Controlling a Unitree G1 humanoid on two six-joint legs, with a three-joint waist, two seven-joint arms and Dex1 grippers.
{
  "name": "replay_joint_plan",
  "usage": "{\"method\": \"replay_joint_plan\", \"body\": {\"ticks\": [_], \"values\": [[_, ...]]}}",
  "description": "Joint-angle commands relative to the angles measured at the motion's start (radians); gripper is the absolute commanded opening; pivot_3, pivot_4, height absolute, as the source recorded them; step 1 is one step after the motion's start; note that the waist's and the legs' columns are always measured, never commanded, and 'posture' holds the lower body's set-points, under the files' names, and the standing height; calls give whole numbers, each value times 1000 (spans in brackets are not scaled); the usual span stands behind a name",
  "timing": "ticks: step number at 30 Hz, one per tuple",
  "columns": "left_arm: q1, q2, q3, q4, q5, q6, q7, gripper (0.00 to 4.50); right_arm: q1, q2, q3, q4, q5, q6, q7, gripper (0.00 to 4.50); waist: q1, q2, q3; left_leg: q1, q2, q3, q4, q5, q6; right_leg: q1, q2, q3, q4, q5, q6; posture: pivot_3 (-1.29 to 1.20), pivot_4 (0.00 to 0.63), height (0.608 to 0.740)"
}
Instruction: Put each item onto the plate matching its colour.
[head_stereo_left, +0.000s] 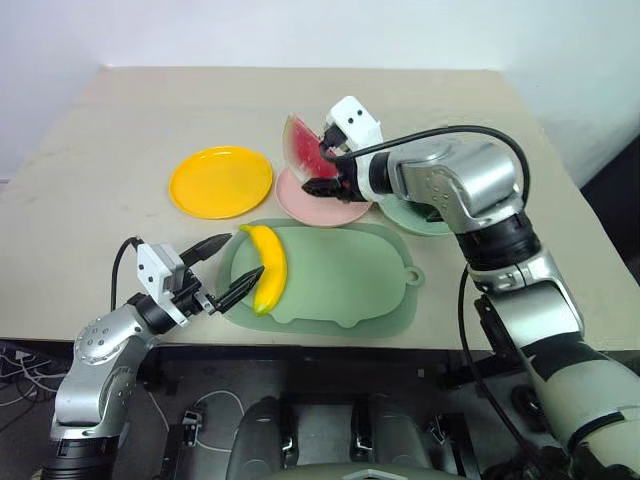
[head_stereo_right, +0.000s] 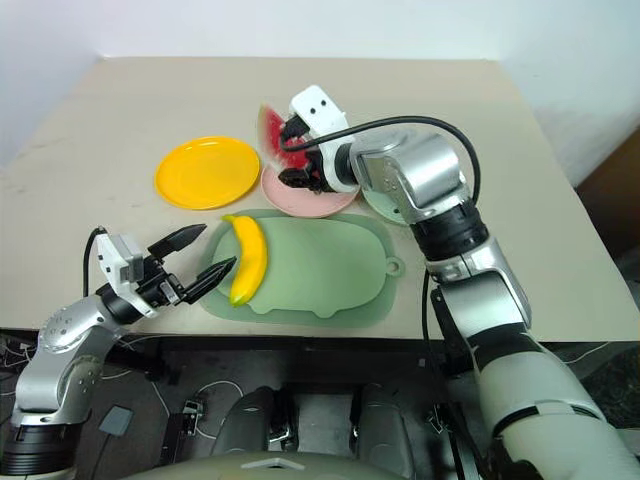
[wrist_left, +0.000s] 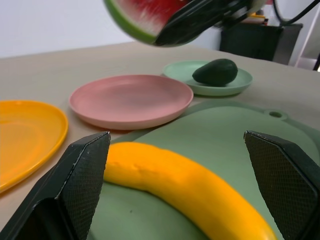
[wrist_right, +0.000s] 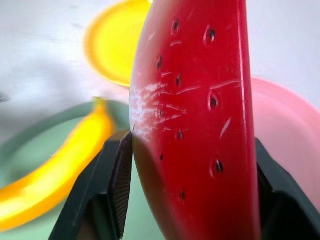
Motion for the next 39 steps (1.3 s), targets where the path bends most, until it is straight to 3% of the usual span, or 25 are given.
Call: {"method": "replay_joint_plan", "body": {"ticks": [1, 5, 12, 18, 21, 29, 36, 39], "values": [[11, 4, 19, -45, 4, -23, 5, 4500, -69, 63, 20, 250, -117, -212, -7, 2347, 0, 0, 0, -1, 0, 0, 0, 0, 0, -1, 0, 0, 0, 0, 0, 0, 150, 695], [25, 4, 26, -57, 8, -25, 15, 4500, -112, 123, 28, 502, -222, -378, -23, 2347, 1, 0, 0, -8, 0, 3, 1, 1, -1, -9, 0, 1, 3, 0, 0, 0, 150, 695], [43, 8, 33, -68, 10, -30, 20, 4500, -153, 179, -6, 698, -311, -492, -43, 2347, -11, 0, 0, -9, 0, 4, 1, 2, -2, -10, 1, 1, 3, 0, 0, 0, 150, 695], [53, 15, 49, -57, 7, -38, 8, 4500, -161, 180, -51, 679, -328, -508, -5, 4308, -22, 0, 0, -9, 0, 2, 1, 2, -2, -10, 1, 1, 3, 0, 0, 0, 150, 695], [49, 15, 49, -48, 7, -42, 2, 4500, -153, 161, -77, 626, -326, -491, 18, 4480, -22, 0, 0, -9, 0, 2, 1, 2, -2, -10, 1, 1, 3, 0, 0, 0, 150, 695], [28, 19, 47, 1, 7, -62, -29, 4500, 38, 68, -180, 155, -246, -416, 90, 4480, -18, 0, 0, -9, 0, 0, 2, 2, -2, -9, 1, 1, 3, 0, 0, 0, 150, 695], [-8, 18, 49, 44, 8, -80, -39, 4500, 357, 12, -340, -463, 7, -234, 148, 4480, -17, 0, 0, -9, 0, -1, 2, 2, -2, -9, 1, 1, 3, 0, 0, 0, 150, 695], [-14, 10, 48, 32, 0, -68, -21, 4500, 472, -13, -372, -624, 80, -217, 154, 4480, -16, 0, 0, -8, 0, -2, 2, 2, -2, -8, 1, 0, 3, 0, 0, 0, 150, 695]]}}
